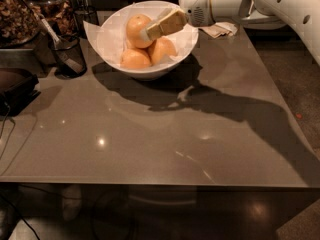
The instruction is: Pick orange from white bowl
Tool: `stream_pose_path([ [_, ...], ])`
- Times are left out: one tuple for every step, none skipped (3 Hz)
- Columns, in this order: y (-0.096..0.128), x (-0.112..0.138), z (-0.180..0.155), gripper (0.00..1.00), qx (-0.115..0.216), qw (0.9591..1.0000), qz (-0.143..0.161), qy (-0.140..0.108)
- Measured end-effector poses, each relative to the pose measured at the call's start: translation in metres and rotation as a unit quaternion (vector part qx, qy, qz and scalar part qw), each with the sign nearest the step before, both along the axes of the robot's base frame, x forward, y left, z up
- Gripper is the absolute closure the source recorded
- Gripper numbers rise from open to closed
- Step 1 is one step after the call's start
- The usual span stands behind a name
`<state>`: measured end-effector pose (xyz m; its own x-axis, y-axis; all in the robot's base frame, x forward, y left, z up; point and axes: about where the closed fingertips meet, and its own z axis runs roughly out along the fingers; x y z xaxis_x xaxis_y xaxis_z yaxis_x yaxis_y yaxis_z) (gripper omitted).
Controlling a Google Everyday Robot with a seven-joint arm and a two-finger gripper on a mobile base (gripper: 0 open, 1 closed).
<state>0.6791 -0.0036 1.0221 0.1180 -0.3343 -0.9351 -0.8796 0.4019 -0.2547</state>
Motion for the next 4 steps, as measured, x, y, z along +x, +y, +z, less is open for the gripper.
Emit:
stream_pose_path([
  [0.001, 0.001, 0.001, 0.00, 0.002, 1.0000, 0.001, -0.001],
  [0.006, 0.009, 0.003, 0.00, -0.006, 0.9998, -0.013, 0.012],
  [0.009, 0.021, 0.007, 0.00, -0.031, 0.9987, -0.032, 0.025],
  [0.014, 0.029, 0.004, 0.00, -0.055, 0.9970, -0.039, 0.039],
])
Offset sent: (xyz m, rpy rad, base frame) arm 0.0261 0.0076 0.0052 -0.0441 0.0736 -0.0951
